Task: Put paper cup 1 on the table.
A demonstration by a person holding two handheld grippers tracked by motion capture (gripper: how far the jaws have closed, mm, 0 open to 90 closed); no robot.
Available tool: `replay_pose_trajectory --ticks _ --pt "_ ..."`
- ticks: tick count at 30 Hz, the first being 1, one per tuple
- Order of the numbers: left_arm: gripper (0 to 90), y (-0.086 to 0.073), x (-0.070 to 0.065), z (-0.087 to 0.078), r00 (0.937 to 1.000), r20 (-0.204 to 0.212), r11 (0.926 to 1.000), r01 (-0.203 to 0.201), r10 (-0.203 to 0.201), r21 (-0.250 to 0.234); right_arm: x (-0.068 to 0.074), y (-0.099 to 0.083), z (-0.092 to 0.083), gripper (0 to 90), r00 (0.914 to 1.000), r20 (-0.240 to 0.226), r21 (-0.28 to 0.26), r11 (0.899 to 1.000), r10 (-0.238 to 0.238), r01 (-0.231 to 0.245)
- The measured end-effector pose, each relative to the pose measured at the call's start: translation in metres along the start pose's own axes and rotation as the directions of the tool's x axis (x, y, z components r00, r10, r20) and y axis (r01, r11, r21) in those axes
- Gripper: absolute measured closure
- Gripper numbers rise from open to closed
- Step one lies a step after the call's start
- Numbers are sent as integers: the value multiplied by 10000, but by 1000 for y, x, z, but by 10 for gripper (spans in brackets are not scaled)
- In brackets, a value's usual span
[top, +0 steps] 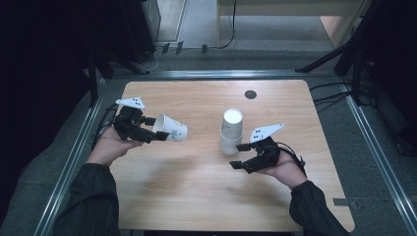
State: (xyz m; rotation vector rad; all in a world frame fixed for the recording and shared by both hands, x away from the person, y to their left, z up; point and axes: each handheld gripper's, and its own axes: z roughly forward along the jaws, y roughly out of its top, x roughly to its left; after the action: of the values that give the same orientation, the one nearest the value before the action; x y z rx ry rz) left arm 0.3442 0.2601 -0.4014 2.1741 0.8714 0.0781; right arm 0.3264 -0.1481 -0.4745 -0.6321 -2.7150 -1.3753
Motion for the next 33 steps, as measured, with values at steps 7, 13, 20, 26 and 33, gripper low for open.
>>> replay_pose_trajectory --ticks 7,13,20,26,33 --pt "232 4 10 4 9961 -881 9910 127 -9 1333 0 -2 2 295 10000 66 151 9999 12 -13" --pt "232 1 19 8 9873 -1582 9751 487 -142 2164 1 -2 5 296 10000 22 282 9996 -41 40" --pt "233 -4 36 9 9656 -2531 9564 1272 -588 2630 1 -2 6 297 10000 23 378 9993 5 -5" --pt "232 4 43 18 9550 -2954 9293 1317 -256 3451 0 -2 6 298 10000 74 388 9992 -13 10" --pt "232 9 46 29 9633 -2651 9139 692 431 4000 -1 -2 4 299 9999 95 337 9994 37 -41"
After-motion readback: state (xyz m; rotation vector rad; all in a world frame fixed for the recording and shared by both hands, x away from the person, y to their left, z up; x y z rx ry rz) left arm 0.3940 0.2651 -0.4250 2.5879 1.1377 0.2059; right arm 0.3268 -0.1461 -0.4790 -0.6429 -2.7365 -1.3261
